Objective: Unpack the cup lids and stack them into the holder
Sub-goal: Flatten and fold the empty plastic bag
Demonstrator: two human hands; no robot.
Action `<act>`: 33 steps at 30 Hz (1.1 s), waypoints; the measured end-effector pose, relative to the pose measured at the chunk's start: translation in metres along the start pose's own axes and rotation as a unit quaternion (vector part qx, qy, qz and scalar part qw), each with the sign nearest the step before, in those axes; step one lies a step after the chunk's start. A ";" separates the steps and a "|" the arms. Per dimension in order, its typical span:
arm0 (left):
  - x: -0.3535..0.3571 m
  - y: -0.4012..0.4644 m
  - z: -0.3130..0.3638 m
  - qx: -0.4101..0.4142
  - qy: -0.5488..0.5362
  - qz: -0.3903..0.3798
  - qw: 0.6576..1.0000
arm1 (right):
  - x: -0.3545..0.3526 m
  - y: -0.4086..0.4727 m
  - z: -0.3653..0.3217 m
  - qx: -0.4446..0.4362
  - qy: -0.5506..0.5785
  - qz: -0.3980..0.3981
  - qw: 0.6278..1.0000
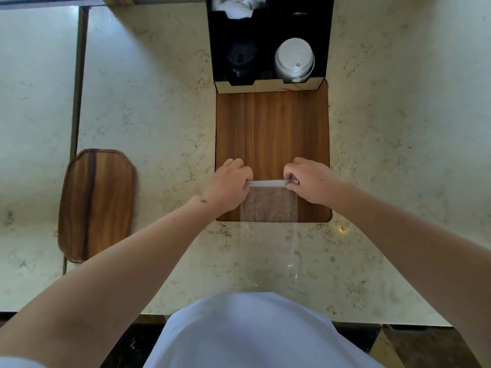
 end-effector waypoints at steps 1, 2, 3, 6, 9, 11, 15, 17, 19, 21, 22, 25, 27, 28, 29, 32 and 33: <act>-0.003 -0.001 0.004 0.017 0.016 0.012 1.000 | -0.002 -0.002 -0.002 -0.004 -0.013 0.006 1.000; -0.005 -0.003 0.007 0.035 0.034 0.025 0.998 | -0.004 -0.004 -0.003 -0.009 -0.024 0.016 1.000; -0.007 -0.005 0.011 0.054 0.057 0.036 0.996 | -0.007 -0.006 -0.005 -0.013 -0.038 0.028 0.999; -0.006 -0.012 0.021 0.100 0.101 0.063 0.988 | -0.012 -0.015 -0.015 -0.025 -0.075 0.063 0.995; -0.003 -0.016 0.021 0.093 0.099 0.067 0.988 | -0.006 -0.021 -0.021 -0.015 -0.093 0.054 0.994; -0.002 -0.019 0.019 0.085 0.093 0.064 0.990 | -0.002 -0.024 -0.023 -0.012 -0.098 0.049 0.994; -0.004 -0.026 0.015 0.085 0.089 0.054 0.991 | -0.001 -0.035 -0.024 -0.010 -0.121 0.065 0.990; -0.007 -0.030 0.013 0.079 0.084 0.052 0.992 | -0.001 -0.041 -0.024 -0.011 -0.146 0.075 0.986; -0.006 -0.033 0.011 0.076 0.084 0.047 0.992 | 0.002 -0.046 -0.025 -0.013 -0.154 0.075 0.985; -0.004 -0.035 0.012 0.076 0.099 0.038 0.991 | 0.003 -0.048 -0.026 -0.004 -0.125 0.075 0.989; -0.004 -0.035 0.013 0.075 0.103 0.038 0.991 | 0.004 -0.049 -0.025 0.006 -0.096 0.073 0.993; -0.005 -0.036 0.019 0.079 0.086 0.040 0.992 | 0.005 -0.047 -0.022 0.030 -0.010 0.057 0.998; -0.004 -0.038 0.027 0.107 0.071 0.029 0.991 | 0.007 -0.044 -0.020 0.034 0.017 0.046 0.998; -0.003 -0.039 0.030 0.118 0.069 0.025 0.990 | 0.009 -0.042 -0.019 0.034 0.021 0.041 0.998; -0.001 -0.039 0.031 0.122 0.069 0.023 0.990 | 0.011 -0.040 -0.018 0.034 0.023 0.038 0.998; 0.002 -0.036 0.027 0.104 0.065 0.018 0.992 | 0.016 -0.035 -0.014 0.032 0.027 0.036 0.998; 0.003 -0.034 0.025 0.095 0.057 0.014 0.994 | 0.016 -0.035 -0.012 0.033 0.028 0.037 0.998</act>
Point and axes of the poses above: each hand's wrist, its own y-axis towards the middle knuckle, its own x-axis out of the palm, z = x × y, the point moved 9 cm from there along y, towards the middle knuckle, and after that the axes turned 2 degrees about x, right-handed, at the moved point
